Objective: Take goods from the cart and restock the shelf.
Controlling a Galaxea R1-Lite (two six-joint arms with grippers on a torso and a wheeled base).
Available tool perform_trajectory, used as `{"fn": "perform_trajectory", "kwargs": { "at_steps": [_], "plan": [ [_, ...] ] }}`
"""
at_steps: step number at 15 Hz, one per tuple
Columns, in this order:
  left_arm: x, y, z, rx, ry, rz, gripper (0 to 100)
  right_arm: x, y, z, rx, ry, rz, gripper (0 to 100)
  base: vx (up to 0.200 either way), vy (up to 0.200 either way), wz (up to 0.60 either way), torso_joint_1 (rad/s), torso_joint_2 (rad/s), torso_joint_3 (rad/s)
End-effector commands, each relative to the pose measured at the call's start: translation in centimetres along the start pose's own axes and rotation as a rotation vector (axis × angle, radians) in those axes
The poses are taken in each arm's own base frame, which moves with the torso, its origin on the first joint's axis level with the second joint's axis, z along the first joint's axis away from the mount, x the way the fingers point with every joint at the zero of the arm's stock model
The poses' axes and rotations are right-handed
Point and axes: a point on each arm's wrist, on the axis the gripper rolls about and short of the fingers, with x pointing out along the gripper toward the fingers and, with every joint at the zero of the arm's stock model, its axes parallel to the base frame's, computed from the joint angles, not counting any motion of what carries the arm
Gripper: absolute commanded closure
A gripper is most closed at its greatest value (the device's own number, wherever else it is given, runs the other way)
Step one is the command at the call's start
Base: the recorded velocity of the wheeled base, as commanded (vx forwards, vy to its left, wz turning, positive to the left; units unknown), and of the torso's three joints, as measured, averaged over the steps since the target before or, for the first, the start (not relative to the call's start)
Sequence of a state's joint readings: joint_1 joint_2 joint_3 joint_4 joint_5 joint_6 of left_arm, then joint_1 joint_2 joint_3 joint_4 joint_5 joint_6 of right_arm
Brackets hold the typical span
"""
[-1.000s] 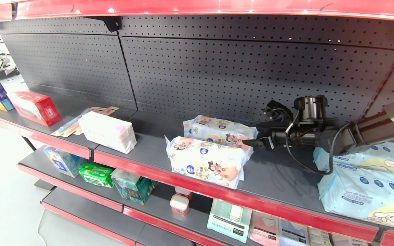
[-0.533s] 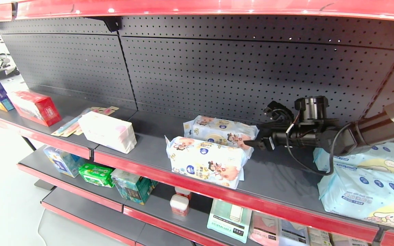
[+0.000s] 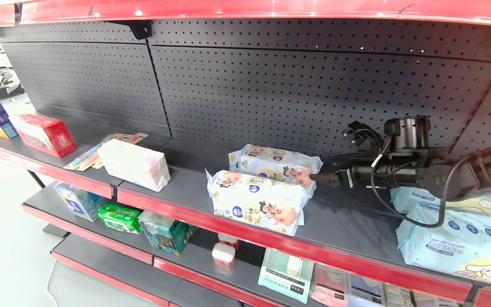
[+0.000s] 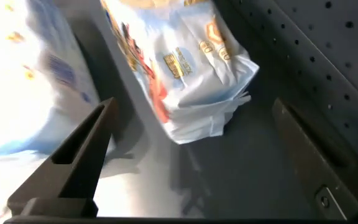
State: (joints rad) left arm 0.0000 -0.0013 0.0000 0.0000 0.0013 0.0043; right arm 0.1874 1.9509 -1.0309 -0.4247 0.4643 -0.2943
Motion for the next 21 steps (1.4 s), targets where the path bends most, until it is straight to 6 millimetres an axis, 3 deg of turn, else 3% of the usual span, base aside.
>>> {"fn": "perform_trajectory", "kwargs": {
  "at_steps": [1,5,7,10,14,16,21],
  "plan": [
    [0.0,0.0,0.0,0.000,0.001,0.000,0,-2.1,1.4,1.2,0.005,-0.030,-0.015,0,0.000,0.000,0.00,0.000,0.00,0.000],
    [0.0,0.0,0.0,0.000,0.001,0.000,0,-3.4,1.7,1.4,0.041,-0.005,-0.173,0,0.000,0.000,0.00,0.000,0.00,0.000],
    [0.0,0.0,0.0,0.000,0.001,0.000,0,-3.9,3.1,1.7,0.108,-0.013,-0.166,0,0.000,0.000,0.00,0.000,0.00,0.000],
    [0.0,0.0,0.0,0.000,0.001,0.000,0,-3.5,5.6,1.0,0.228,0.031,-0.239,0,0.000,0.000,0.00,0.000,0.00,0.000],
    [0.0,0.0,0.0,0.000,0.001,0.000,0,-3.0,6.6,-0.4,0.269,0.092,-0.310,0,0.000,0.000,0.00,0.000,0.00,0.000],
    [0.0,0.0,0.0,0.000,0.001,0.000,0,-2.0,6.7,-0.3,0.320,0.089,-0.307,0,0.000,0.000,0.00,0.000,0.00,0.000],
    [0.0,0.0,0.0,0.000,0.001,0.000,0,-1.5,6.9,0.0,0.371,0.074,-0.302,0,0.000,0.000,0.00,0.000,0.00,0.000]
  ]
}}
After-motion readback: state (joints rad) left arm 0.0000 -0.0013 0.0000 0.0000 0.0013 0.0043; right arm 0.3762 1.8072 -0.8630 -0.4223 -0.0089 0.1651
